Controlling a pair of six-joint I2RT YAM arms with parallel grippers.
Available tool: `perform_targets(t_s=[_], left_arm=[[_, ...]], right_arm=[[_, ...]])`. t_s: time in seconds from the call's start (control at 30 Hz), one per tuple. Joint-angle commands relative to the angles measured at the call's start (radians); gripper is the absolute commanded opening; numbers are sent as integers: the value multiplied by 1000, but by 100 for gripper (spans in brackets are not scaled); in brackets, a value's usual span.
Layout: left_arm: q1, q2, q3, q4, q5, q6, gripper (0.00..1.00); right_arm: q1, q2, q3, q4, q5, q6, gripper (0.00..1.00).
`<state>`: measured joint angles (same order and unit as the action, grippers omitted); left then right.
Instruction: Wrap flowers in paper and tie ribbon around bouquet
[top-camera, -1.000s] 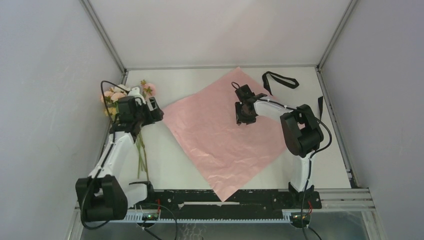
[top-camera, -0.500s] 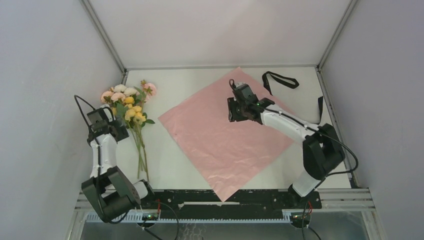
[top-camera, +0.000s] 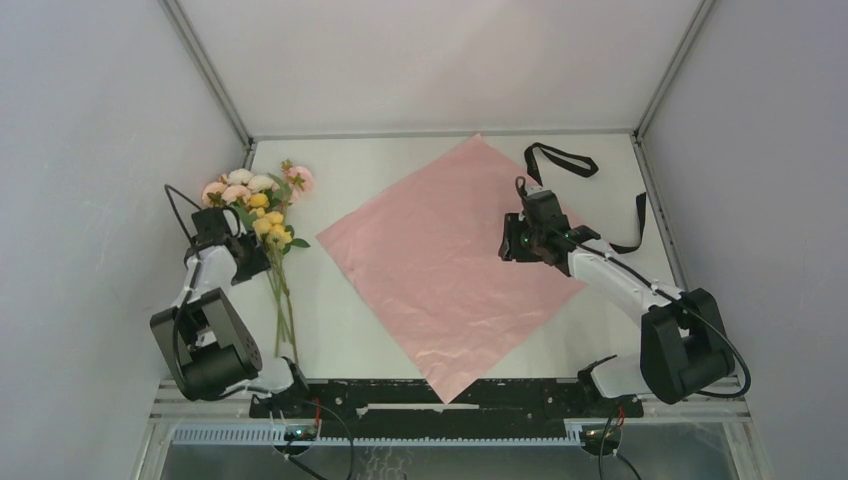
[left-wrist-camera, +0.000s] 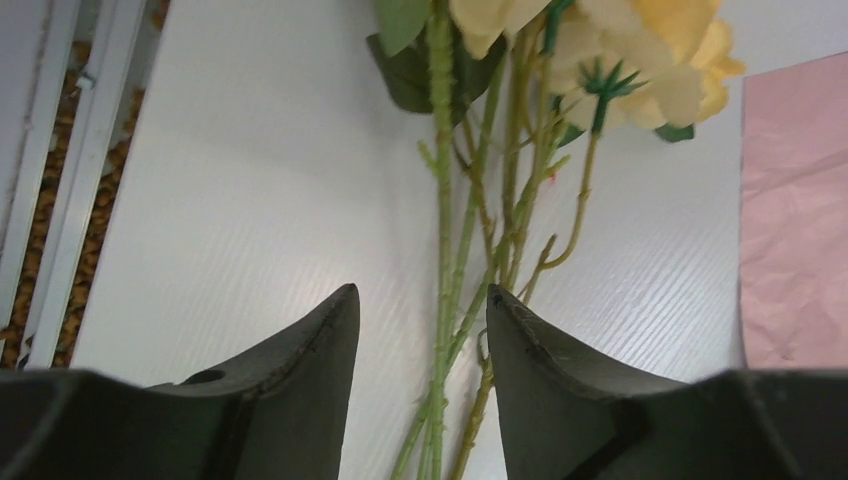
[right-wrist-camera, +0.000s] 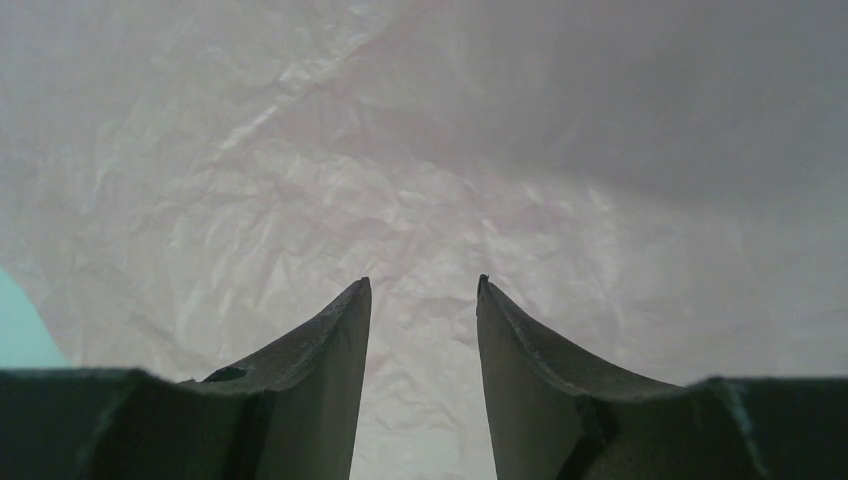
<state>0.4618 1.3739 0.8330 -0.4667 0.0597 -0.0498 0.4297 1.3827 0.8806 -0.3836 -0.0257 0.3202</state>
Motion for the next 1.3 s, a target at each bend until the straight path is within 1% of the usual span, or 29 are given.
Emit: perform_targets(t_s=[0.0, 0.1, 0.17, 0.23, 0.33, 0.43, 0.5, 0.67, 0.77, 0.9, 0.97, 1.0, 1.07, 1.17, 1.2, 1.27], left_arm=[[-25, 52, 106, 19, 25, -20, 53], [-25, 96, 149, -10, 29, -4, 51], [-12, 119, 196, -71, 42, 40, 51], [5, 115, 222, -104, 41, 109, 54], [20, 85, 191, -34, 21, 166, 55], [19, 100, 165, -3, 62, 154, 58], [19, 133, 176, -2, 77, 140, 59], [20, 228, 191, 50, 61, 125, 53], [11, 259, 182, 79, 78, 102, 49], [-12, 285, 184, 92, 88, 76, 47], [-24, 287, 179, 101, 89, 71, 42], [-30, 288, 173, 100, 85, 71, 38], [-32, 283, 168, 99, 85, 71, 26], [-29, 266, 161, 88, 85, 77, 3], [-27, 256, 162, 78, 80, 77, 0], [-16, 229, 172, 52, 79, 70, 0]], right_arm=[[-38, -56, -15, 76, -32, 3, 52], [-46, -59, -15, 69, -16, -4, 52], [-49, -62, -16, 67, -14, -5, 52], [-49, -66, -16, 67, -10, -4, 52], [-43, -65, -16, 73, -14, -5, 52], [-36, -55, -15, 73, -9, -5, 52], [-34, -51, -15, 58, 1, -4, 52], [-21, -48, -16, 33, 26, -7, 52], [-17, -42, -15, 38, 26, -4, 52], [-15, -33, -15, 50, 26, 7, 52], [-15, -31, -15, 51, 26, 8, 52], [-15, -31, -15, 51, 26, 10, 52], [-15, -34, -16, 45, 26, 9, 52], [-15, -39, -16, 33, 26, 5, 52], [-15, -44, -15, 30, 45, 4, 52], [-14, -54, -15, 24, 51, 4, 52]])
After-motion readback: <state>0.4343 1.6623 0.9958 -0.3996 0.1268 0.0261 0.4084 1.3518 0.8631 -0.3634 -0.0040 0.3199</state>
